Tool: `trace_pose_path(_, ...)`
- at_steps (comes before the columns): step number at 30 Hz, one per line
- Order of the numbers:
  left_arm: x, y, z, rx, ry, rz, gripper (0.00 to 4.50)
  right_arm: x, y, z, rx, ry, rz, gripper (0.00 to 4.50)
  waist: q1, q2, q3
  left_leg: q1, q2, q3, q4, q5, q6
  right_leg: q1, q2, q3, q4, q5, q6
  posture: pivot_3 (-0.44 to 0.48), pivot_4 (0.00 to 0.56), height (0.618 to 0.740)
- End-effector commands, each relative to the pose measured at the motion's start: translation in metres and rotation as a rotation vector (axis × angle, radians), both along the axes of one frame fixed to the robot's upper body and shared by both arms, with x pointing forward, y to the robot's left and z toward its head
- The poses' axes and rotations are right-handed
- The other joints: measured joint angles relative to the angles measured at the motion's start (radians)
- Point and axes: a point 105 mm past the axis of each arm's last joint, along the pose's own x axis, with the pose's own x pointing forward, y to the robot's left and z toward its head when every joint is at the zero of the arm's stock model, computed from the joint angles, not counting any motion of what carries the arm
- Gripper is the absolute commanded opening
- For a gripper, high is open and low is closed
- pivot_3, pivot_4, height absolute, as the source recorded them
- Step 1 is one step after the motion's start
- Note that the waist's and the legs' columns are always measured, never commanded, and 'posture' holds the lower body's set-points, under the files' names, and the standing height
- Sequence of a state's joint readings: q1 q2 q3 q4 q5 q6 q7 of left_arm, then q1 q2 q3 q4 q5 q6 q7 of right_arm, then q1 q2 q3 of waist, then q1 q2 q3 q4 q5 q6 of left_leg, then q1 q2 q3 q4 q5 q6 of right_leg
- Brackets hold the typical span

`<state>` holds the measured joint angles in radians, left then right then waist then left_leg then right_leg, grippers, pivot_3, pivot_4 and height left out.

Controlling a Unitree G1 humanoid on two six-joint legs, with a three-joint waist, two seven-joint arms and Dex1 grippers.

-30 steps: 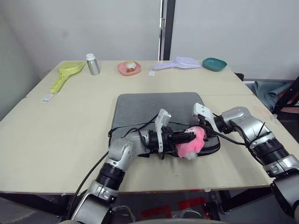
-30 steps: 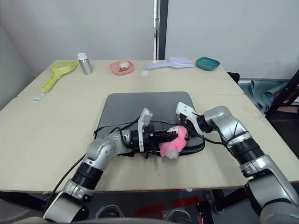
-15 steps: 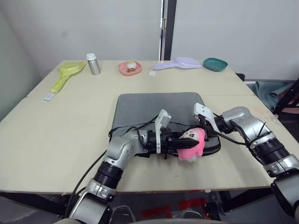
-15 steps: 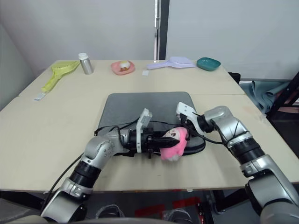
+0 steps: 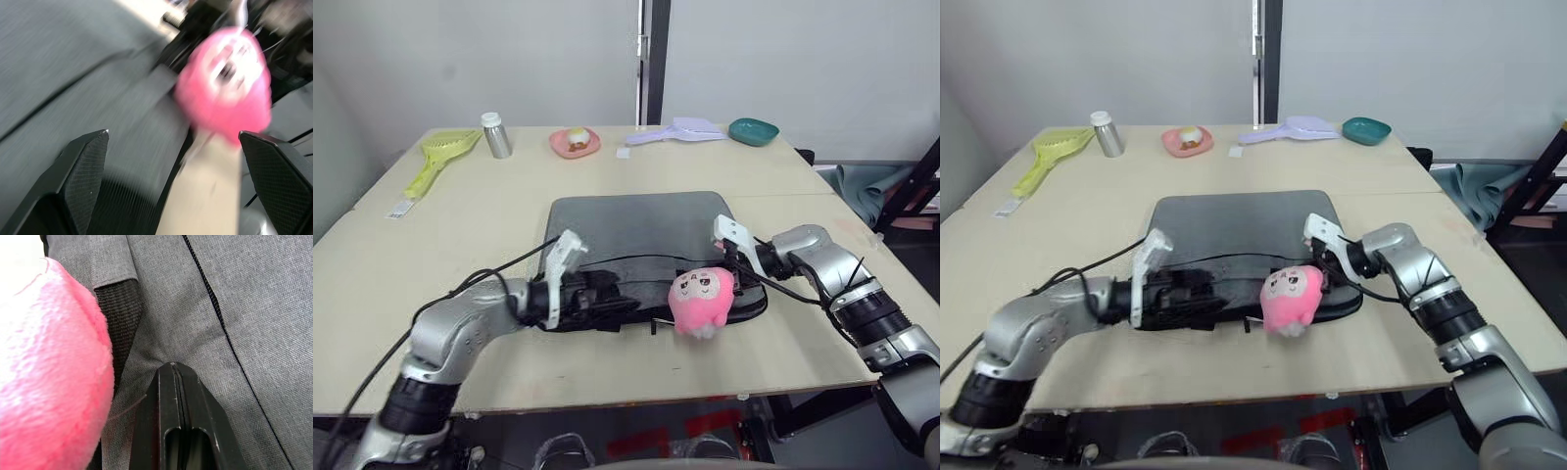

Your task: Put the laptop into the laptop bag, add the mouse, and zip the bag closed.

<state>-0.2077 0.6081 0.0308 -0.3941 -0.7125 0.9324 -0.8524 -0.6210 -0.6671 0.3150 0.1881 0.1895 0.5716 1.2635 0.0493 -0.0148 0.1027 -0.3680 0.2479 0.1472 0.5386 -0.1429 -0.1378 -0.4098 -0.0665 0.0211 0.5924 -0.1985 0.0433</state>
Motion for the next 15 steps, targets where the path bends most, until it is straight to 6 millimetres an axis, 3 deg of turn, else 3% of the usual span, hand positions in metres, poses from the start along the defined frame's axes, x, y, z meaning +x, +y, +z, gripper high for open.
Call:
trace_pose_path(1,-0.012,0.022,0.023,-0.029,-0.110,-0.029,4.47,-0.012,-0.012,-0.043,-0.097,0.128,-0.057,0.00,-0.001,0.001,0.000,0.000,0.000,0.000,0.000,0.000,0.000,0.000,0.000,0.000,0.000,0.000,0.000,0.000,0.150,0.740)
trace_pose_path(4,-0.038,0.053,0.010,0.082,-0.089,-0.118,4.47,-0.013,-0.011,-0.038,-0.074,0.113,-0.060,0.00,-0.006,0.000,0.000,0.000,0.000,0.000,-0.001,0.000,0.000,-0.001,0.000,0.001,0.001,-0.001,0.001,0.000,0.150,0.740)
trace_pose_path(6,-0.040,0.072,0.010,0.129,-0.083,-0.119,4.47,-0.013,-0.009,-0.029,-0.032,0.100,-0.057,0.00,-0.004,0.000,0.002,-0.001,0.000,0.000,-0.001,0.000,0.000,-0.003,0.001,0.001,0.000,-0.001,0.002,0.000,0.150,0.740)
trace_pose_path(10,-0.021,0.093,0.044,0.104,-0.192,-0.054,4.47,-0.014,-0.002,-0.006,0.050,0.064,-0.053,0.00,0.012,0.002,0.007,-0.001,0.001,0.000,-0.002,-0.001,-0.001,-0.004,0.001,0.001,0.001,-0.002,0.003,0.000,0.150,0.740)
trace_pose_path(12,-0.014,0.095,0.064,0.105,-0.259,-0.068,4.47,-0.016,0.000,0.012,0.105,0.036,-0.054,0.00,0.015,0.003,0.010,-0.001,0.001,0.000,-0.002,0.000,-0.001,-0.004,0.001,0.001,0.002,-0.002,0.003,0.000,0.150,0.740)
trace_pose_path(15,-0.012,0.091,0.078,0.133,-0.317,-0.125,4.47,-0.023,-0.004,0.037,0.163,-0.004,-0.065,0.00,0.016,0.007,0.016,-0.003,0.001,0.002,-0.002,0.000,-0.002,-0.009,0.002,0.002,0.004,-0.001,0.002,0.000,0.150,0.740)
